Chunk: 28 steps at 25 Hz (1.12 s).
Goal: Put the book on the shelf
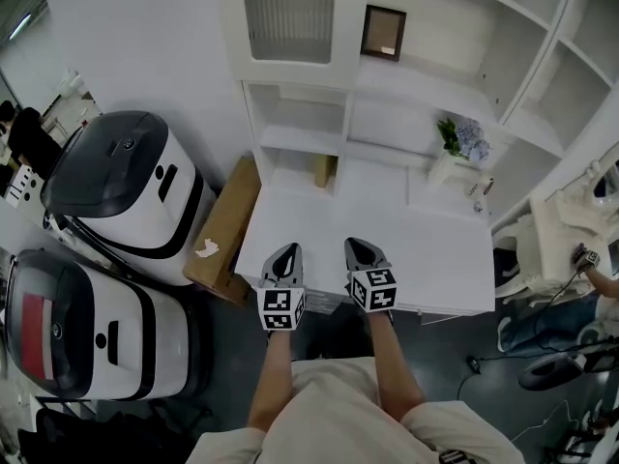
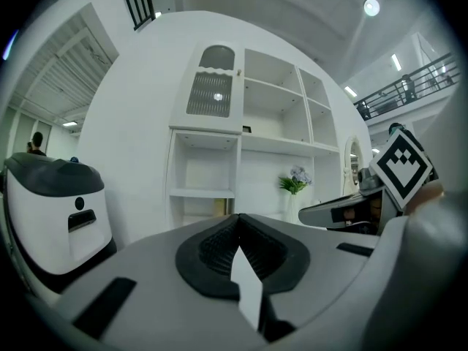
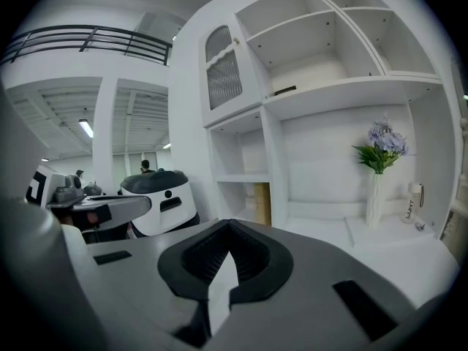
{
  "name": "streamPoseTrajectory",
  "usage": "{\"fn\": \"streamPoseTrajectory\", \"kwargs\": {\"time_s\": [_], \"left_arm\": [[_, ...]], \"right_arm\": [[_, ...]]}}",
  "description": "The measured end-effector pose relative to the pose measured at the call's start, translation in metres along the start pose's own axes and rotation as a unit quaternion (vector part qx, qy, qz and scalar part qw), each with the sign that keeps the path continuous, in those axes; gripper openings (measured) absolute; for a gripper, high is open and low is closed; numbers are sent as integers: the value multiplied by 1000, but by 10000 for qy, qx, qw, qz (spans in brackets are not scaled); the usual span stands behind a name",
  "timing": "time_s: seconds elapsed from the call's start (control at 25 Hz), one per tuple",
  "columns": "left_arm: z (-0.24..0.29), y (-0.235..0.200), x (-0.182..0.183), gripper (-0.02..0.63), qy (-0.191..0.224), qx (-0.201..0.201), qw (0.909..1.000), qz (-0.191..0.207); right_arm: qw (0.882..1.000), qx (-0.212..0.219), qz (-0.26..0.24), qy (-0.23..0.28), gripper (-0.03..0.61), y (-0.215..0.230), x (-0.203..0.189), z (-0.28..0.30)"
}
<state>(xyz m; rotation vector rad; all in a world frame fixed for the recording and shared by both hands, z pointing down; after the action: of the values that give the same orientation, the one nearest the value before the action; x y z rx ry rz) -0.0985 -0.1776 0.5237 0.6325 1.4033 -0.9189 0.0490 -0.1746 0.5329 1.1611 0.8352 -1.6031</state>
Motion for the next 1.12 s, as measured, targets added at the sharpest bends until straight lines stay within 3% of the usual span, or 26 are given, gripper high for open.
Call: {"fn": "streamPoseTrajectory", "kwargs": {"time_s": [0.4, 0.6, 1.12], "left_arm": [[3, -3, -5, 17, -27, 88, 9999, -40], [6, 1, -8, 17, -114, 172, 9995, 219], [6, -3, -15, 17, -264, 191, 9990, 308]], "right_arm": [[9998, 89, -38, -166, 26, -4, -11, -1], [9996, 227, -68, -134, 26, -16, -10, 2], [9991, 306, -171, -245, 26, -18, -13, 6]]}}
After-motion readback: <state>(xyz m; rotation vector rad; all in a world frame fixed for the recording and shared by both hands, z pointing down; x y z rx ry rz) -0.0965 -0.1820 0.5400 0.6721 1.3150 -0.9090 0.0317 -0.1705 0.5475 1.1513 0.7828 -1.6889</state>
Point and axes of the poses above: the fingertips, and each gripper's own axes: z forward along the fingers, y to its right, x out of its top, the point moved 2 cm from there along -z, backward along the fingers, and after that the axes turned 6 degrees about -z, right-handed, at the moved point
